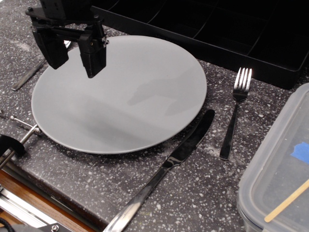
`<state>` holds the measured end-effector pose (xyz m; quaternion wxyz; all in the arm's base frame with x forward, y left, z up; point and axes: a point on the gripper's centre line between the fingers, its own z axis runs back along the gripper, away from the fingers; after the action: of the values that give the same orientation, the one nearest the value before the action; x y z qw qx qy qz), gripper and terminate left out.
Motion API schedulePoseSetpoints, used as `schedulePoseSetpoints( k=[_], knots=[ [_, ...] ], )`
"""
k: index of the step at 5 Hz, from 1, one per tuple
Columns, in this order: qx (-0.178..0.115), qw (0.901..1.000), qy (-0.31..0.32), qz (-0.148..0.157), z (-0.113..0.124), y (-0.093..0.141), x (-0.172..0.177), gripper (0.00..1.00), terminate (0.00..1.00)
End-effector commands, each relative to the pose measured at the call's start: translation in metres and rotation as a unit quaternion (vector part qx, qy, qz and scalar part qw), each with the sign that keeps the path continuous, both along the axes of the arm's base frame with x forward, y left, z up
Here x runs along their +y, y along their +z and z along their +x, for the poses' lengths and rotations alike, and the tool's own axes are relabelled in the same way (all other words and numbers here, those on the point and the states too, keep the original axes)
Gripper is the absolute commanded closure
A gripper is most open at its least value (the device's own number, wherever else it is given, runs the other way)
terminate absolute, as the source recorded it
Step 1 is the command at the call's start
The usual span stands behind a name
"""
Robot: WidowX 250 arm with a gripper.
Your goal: Put spoon on plate
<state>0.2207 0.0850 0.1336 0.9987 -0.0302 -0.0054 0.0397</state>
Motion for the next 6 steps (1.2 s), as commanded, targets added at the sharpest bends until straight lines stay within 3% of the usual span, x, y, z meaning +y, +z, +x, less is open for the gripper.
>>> schedulePoseSetpoints(
  k=[1, 2, 3, 5, 6],
  knots=[
    [0.000, 1.0000, 0.000, 0.000, 0.000, 0.000, 0.000, 0.00, 0.00],
    [-0.009, 0.9994, -0.027, -0.021, 0.014, 0.018, 0.038, 0.00, 0.00],
    [-0.015, 0.9985, -0.031, -0.042, 0.024, 0.020, 0.078, 0.00, 0.00],
    [-0.049, 0.9974, -0.045, -0.028, 0.048, 0.013, 0.144, 0.00, 0.00],
    [-0.075, 0.9939, -0.063, -0.051, 0.062, 0.009, 0.172, 0.00, 0.00]
  ],
)
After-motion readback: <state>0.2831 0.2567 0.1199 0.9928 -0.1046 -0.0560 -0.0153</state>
